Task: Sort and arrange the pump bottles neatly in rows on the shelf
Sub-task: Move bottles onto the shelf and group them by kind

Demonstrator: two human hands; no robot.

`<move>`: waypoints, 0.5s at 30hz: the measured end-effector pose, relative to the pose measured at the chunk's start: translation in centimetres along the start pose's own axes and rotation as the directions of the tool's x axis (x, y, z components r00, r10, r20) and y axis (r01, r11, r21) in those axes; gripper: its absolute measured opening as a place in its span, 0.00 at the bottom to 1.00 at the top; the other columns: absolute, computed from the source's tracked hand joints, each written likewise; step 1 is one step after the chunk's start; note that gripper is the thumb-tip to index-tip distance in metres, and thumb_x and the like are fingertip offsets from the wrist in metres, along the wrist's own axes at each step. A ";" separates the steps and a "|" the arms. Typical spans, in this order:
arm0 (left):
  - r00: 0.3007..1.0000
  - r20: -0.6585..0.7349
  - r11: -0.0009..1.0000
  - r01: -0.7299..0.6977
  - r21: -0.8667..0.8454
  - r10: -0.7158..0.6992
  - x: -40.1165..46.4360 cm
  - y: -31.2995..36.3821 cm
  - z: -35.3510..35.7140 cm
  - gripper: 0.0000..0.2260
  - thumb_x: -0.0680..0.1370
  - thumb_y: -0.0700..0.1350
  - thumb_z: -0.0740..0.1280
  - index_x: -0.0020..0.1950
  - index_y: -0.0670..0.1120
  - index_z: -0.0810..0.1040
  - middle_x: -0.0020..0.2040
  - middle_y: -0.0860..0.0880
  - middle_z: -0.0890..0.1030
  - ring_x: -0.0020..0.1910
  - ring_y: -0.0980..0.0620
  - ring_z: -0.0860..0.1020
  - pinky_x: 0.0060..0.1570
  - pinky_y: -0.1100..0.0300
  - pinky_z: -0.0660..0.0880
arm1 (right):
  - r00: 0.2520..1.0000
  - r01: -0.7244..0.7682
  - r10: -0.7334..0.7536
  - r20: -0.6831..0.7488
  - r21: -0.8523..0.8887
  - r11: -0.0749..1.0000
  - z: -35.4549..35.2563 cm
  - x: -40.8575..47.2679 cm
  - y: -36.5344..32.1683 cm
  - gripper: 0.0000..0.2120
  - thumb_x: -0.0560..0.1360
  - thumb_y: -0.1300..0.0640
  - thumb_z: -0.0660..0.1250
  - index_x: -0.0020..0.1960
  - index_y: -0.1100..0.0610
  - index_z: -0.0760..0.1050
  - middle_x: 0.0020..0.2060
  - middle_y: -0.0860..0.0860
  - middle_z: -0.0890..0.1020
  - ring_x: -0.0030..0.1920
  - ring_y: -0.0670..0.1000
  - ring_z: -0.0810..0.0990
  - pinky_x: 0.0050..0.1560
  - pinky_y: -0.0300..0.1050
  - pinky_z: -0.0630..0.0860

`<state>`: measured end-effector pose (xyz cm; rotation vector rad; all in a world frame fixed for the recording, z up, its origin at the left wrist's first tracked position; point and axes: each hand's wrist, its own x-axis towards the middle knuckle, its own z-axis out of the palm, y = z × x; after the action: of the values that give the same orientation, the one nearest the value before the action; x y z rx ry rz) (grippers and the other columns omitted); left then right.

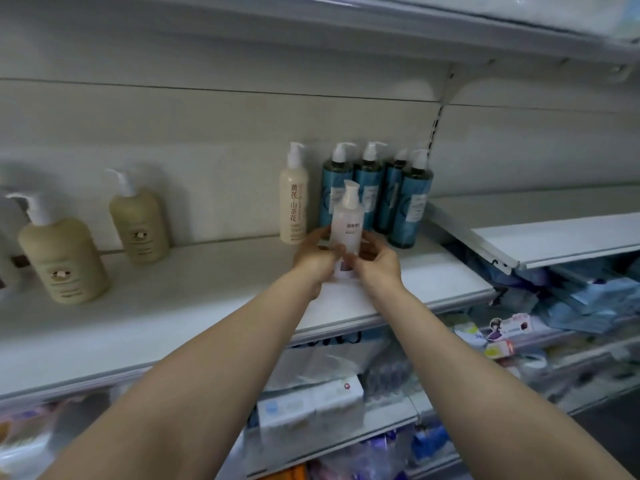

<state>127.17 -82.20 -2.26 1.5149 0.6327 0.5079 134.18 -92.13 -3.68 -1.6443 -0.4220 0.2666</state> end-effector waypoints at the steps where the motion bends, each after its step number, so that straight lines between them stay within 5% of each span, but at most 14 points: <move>1: 1.000 -0.011 1.000 0.002 -0.003 -0.002 0.3 0.2 0.6 0.20 0.79 0.42 0.69 0.70 0.54 0.72 0.60 0.47 0.80 0.56 0.44 0.79 0.54 0.48 0.80 | 1.000 -0.006 0.007 -0.023 0.012 1.000 -0.1 0.5 0.1 0.27 0.71 0.62 0.77 0.67 0.49 0.75 0.54 0.49 0.85 0.53 0.51 0.84 0.55 0.52 0.83; 8: 0.999 -0.045 0.996 -0.002 0.085 0.006 2.6 0.7 3.6 0.22 0.79 0.45 0.68 0.73 0.54 0.70 0.64 0.47 0.79 0.56 0.45 0.79 0.56 0.46 0.80 | 0.995 -0.063 0.070 -0.072 0.096 0.993 -1.0 2.5 0.7 0.21 0.73 0.64 0.74 0.62 0.48 0.75 0.56 0.51 0.84 0.57 0.54 0.83 0.62 0.57 0.79; 15: 0.999 0.003 0.979 -0.039 0.202 0.039 5.1 1.7 5.6 0.21 0.81 0.45 0.66 0.74 0.51 0.70 0.67 0.47 0.77 0.61 0.44 0.78 0.62 0.46 0.76 | 0.989 -0.112 0.118 -0.085 0.074 0.991 -3.0 3.8 0.6 0.32 0.74 0.60 0.75 0.75 0.55 0.67 0.68 0.54 0.77 0.67 0.55 0.77 0.68 0.54 0.75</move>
<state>134.81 -83.03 -1.15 1.7212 0.6721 0.4851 138.93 -93.27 -3.60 -1.6088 -0.2479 0.2897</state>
